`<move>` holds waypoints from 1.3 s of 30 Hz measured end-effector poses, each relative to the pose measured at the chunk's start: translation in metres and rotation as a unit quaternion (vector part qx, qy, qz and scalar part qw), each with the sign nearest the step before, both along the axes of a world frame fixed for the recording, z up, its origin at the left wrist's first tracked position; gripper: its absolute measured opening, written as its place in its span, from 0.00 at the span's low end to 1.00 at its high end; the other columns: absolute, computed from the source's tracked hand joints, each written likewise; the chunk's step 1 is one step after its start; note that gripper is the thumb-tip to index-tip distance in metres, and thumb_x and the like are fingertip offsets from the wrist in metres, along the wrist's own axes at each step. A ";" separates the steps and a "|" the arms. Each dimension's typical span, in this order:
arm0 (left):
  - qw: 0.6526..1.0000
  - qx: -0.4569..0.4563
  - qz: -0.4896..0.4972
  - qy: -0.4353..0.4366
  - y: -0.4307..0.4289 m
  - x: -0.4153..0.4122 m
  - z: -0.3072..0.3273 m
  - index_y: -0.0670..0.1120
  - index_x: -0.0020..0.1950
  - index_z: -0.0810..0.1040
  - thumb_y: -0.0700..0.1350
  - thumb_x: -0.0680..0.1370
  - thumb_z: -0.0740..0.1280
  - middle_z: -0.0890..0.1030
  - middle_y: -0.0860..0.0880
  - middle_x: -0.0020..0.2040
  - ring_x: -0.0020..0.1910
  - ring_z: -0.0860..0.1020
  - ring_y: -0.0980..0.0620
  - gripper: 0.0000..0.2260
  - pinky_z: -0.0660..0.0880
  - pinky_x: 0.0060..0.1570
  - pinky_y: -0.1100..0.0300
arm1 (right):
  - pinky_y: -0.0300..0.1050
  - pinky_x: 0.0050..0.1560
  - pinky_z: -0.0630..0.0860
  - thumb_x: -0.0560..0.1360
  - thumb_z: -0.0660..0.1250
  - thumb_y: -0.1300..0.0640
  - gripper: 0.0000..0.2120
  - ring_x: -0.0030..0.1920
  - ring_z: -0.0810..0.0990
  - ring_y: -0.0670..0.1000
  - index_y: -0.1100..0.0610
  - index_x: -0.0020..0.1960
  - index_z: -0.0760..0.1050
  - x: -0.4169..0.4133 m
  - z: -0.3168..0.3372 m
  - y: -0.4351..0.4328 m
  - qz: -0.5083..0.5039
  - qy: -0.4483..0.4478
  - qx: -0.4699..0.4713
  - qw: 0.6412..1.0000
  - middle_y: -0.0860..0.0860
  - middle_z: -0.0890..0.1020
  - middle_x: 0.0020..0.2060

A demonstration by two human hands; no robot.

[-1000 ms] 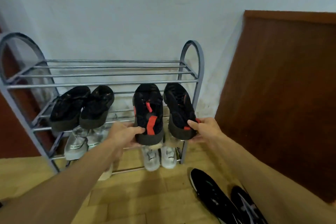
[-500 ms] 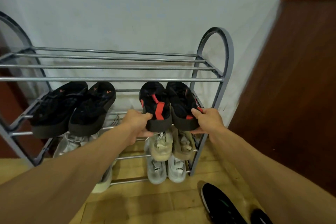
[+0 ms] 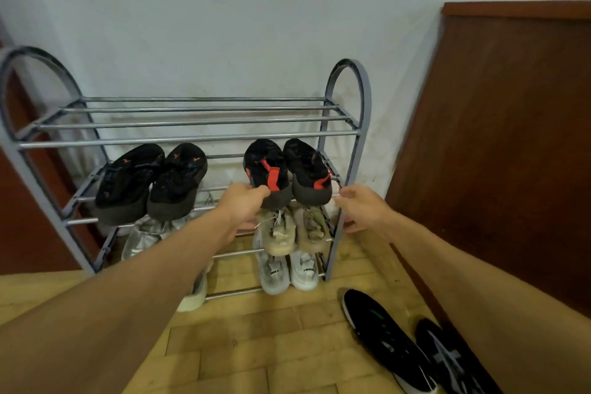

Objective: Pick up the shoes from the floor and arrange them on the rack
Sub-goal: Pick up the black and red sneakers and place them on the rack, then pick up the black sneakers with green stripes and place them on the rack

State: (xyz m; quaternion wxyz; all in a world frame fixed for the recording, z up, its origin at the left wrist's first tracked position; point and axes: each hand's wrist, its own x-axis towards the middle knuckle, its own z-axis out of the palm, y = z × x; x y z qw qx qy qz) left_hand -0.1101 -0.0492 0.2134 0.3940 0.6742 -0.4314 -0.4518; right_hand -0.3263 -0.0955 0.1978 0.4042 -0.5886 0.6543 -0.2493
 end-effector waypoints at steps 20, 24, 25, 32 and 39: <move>0.948 0.025 -0.287 -0.136 0.135 -0.147 -0.030 0.46 0.45 0.76 0.49 0.75 0.65 0.74 0.54 0.43 0.44 0.73 0.54 0.07 0.67 0.41 0.59 | 0.45 0.46 0.74 0.78 0.63 0.55 0.15 0.58 0.77 0.59 0.59 0.62 0.74 -0.160 -0.051 0.165 0.127 0.287 0.104 0.944 0.52 0.76 0.58; 0.928 0.054 -0.336 -0.154 0.123 -0.163 -0.092 0.49 0.44 0.73 0.48 0.75 0.66 0.71 0.54 0.38 0.37 0.71 0.57 0.04 0.69 0.45 0.61 | 0.44 0.47 0.72 0.77 0.60 0.60 0.15 0.53 0.74 0.55 0.60 0.62 0.75 -0.169 -0.116 0.153 0.085 0.272 0.124 0.951 0.56 0.77 0.58; 0.918 0.070 -0.354 -0.163 0.115 -0.169 -0.115 0.49 0.41 0.74 0.48 0.75 0.66 0.73 0.52 0.39 0.39 0.72 0.54 0.05 0.69 0.44 0.61 | 0.44 0.49 0.72 0.77 0.59 0.61 0.18 0.53 0.75 0.55 0.61 0.66 0.73 -0.174 -0.137 0.147 0.057 0.263 0.133 0.954 0.57 0.77 0.61; 0.895 0.122 -0.386 -0.188 0.081 -0.170 -0.220 0.58 0.52 0.75 0.53 0.72 0.67 0.76 0.58 0.48 0.51 0.76 0.56 0.09 0.70 0.45 0.64 | 0.50 0.59 0.74 0.76 0.60 0.62 0.23 0.63 0.74 0.60 0.63 0.71 0.65 -0.196 -0.248 0.119 -0.064 0.218 0.191 0.955 0.61 0.74 0.65; 0.894 0.190 -0.368 -0.173 0.074 -0.159 -0.291 0.59 0.52 0.75 0.52 0.73 0.66 0.75 0.62 0.45 0.47 0.76 0.59 0.08 0.72 0.47 0.62 | 0.55 0.65 0.67 0.74 0.67 0.55 0.34 0.71 0.60 0.65 0.63 0.73 0.56 -0.184 -0.326 0.095 -0.028 0.373 0.188 0.908 0.64 0.63 0.70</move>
